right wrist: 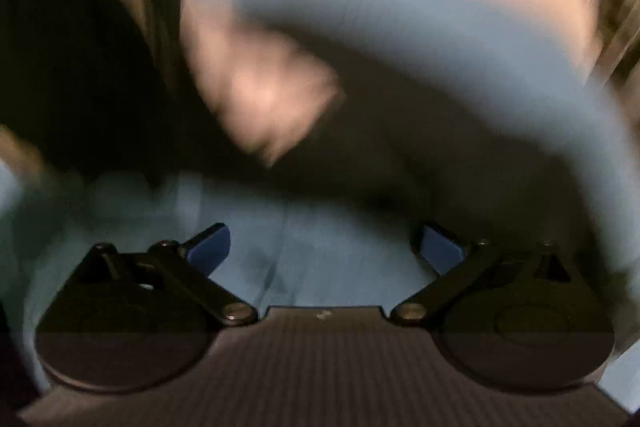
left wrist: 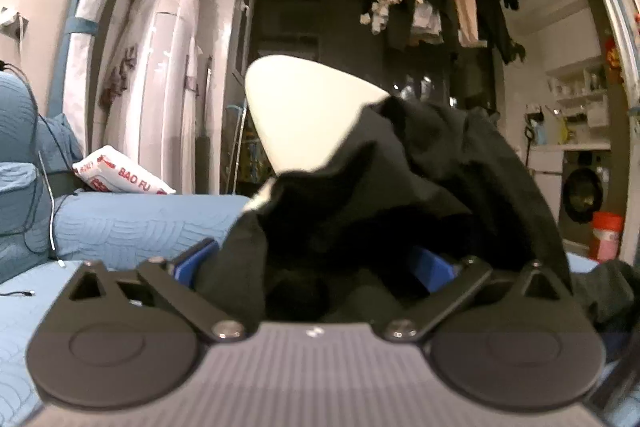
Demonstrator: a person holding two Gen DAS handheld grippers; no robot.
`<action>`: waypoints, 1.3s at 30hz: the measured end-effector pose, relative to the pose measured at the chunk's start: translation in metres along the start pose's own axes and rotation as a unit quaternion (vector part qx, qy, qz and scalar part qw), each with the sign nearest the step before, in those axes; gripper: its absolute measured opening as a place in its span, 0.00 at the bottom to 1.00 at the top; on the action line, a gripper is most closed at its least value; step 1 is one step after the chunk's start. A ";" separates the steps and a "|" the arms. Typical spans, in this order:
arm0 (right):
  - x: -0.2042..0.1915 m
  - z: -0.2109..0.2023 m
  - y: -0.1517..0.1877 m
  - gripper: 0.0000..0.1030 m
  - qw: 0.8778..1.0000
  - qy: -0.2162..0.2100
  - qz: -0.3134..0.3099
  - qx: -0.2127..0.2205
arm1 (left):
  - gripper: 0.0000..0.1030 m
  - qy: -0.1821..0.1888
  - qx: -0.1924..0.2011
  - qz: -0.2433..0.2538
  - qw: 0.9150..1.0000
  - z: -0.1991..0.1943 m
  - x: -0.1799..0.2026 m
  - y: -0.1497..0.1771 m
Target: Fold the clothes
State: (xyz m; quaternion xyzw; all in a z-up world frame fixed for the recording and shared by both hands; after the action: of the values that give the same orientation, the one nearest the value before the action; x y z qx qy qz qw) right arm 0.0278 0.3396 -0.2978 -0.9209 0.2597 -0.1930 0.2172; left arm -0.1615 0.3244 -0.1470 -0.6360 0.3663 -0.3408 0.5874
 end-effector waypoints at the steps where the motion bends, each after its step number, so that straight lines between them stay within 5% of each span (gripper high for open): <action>1: 0.005 -0.004 -0.009 0.86 1.000 0.007 0.015 0.011 | 0.99 0.003 -0.002 0.002 1.000 0.000 0.002 0.001; 2: 0.011 -0.007 -0.019 0.59 0.999 0.019 0.030 0.020 | 0.99 0.006 -0.003 0.004 1.000 0.000 0.003 0.001; 3: 0.016 -0.011 -0.025 0.07 0.998 0.031 0.038 0.028 | 0.99 0.010 0.000 0.005 1.000 0.000 0.005 0.001; 7: 0.053 -0.085 -0.071 0.07 0.980 0.021 0.115 0.162 | 0.99 0.028 0.012 0.008 1.000 -0.001 0.010 0.000; 9: 0.070 -0.154 -0.095 0.07 0.955 -0.002 0.151 0.255 | 0.99 0.037 0.020 0.011 0.999 -0.002 0.014 -0.001; 11: 0.076 -0.193 -0.102 0.07 0.939 -0.013 0.162 0.303 | 1.00 0.043 0.057 0.036 0.997 -0.011 0.022 -0.011; 14: 0.082 -0.270 -0.106 0.07 0.899 -0.053 0.181 0.395 | 1.00 0.044 0.074 0.060 0.994 -0.015 0.030 -0.013; 16: 0.096 -0.327 -0.107 0.07 0.852 -0.082 0.205 0.475 | 1.00 0.046 0.077 0.072 0.993 -0.015 0.035 -0.013; 19: 0.129 -0.353 -0.115 0.08 0.815 -0.107 0.237 0.517 | 1.00 0.059 0.042 0.068 0.995 -0.002 0.040 -0.005; 21: 0.145 -0.342 -0.111 0.09 0.830 -0.089 0.236 0.498 | 1.00 0.061 0.035 0.070 0.995 0.000 0.042 -0.003; 23: 0.155 -0.261 -0.110 0.13 0.935 -0.041 0.185 0.301 | 1.00 0.060 0.032 0.072 0.995 0.000 0.042 -0.003; 25: 0.169 -0.196 -0.082 0.20 0.977 0.040 0.145 0.150 | 1.00 0.061 0.027 0.069 0.995 0.002 0.042 -0.001; 27: 0.189 -0.181 -0.059 0.21 0.972 0.095 0.169 0.133 | 1.00 0.056 0.025 0.069 0.996 -0.001 0.040 0.001; 29: 0.216 -0.178 -0.024 0.33 0.950 0.127 0.246 0.145 | 1.00 0.051 0.019 0.062 0.997 0.001 0.038 0.002; 31: 0.224 -0.176 -0.005 0.69 0.943 0.133 0.270 0.144 | 1.00 0.044 0.001 0.043 0.998 0.005 0.031 0.007; 32: 0.228 -0.176 0.000 0.73 0.942 0.134 0.273 0.144 | 1.00 0.042 -0.005 0.036 0.998 0.005 0.028 0.009; 36: 0.221 -0.169 0.003 0.75 0.946 0.091 0.277 0.139 | 1.00 0.038 -0.012 0.023 0.999 0.004 0.018 0.009; 39: 0.195 -0.178 0.002 0.75 0.962 0.054 0.232 0.135 | 1.00 0.036 -0.018 0.020 0.999 0.004 0.004 0.004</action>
State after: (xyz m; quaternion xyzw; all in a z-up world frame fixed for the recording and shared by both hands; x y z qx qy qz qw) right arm 0.0979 0.1751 -0.1030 -0.7859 0.4486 -0.2200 0.3643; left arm -0.1562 0.3223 -0.1515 -0.6258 0.4062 -0.3453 0.5693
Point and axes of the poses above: each gripper's, at about its wrist camera, not at the fingertips, and z roughly the way its jaws point, x to its right, y to its underside, the point moved 9 cm from there along z, roughly the way its jaws point, and after that the axes turned 13 degrees about y, right-handed, at the moved point
